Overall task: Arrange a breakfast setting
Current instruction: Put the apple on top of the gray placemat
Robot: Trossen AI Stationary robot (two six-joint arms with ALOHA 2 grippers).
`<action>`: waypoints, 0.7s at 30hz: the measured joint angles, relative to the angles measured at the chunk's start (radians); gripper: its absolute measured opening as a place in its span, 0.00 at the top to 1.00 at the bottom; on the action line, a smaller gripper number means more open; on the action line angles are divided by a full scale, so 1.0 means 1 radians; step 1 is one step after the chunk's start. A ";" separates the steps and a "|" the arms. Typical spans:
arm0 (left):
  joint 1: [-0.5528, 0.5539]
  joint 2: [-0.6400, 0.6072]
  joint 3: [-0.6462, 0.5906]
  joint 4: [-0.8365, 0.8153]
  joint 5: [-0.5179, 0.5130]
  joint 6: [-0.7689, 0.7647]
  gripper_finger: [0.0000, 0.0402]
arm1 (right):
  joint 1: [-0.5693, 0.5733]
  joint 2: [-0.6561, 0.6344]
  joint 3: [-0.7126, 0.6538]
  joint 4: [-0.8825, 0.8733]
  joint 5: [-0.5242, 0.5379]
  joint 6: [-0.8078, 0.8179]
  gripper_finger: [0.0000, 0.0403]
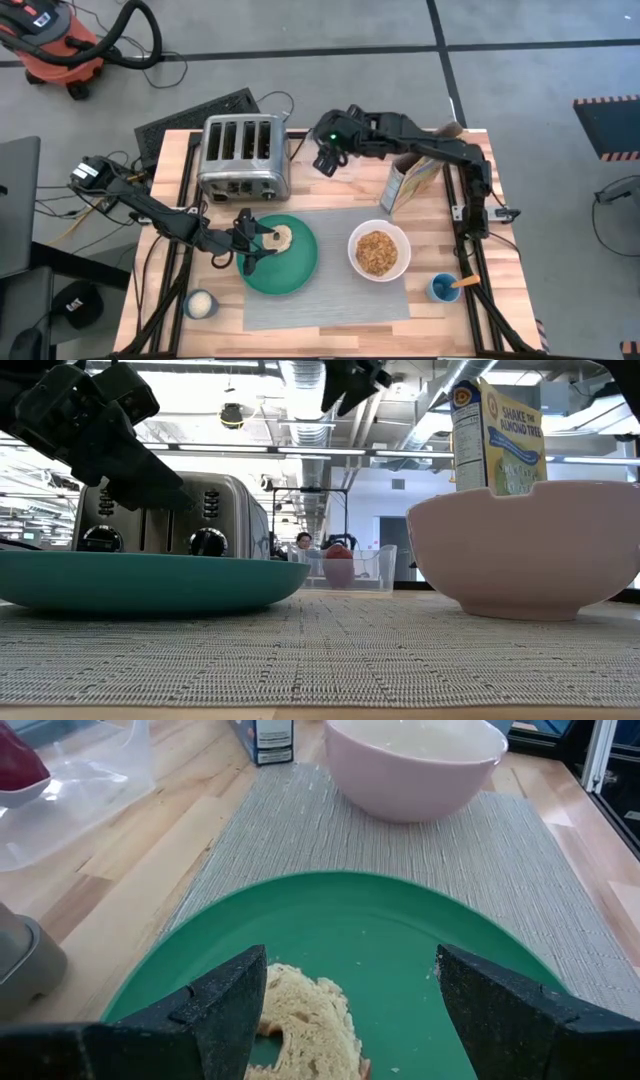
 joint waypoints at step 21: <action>0.000 0.000 0.000 -0.001 0.053 0.000 0.32 | -0.304 0.063 0.001 0.016 -0.303 0.003 0.12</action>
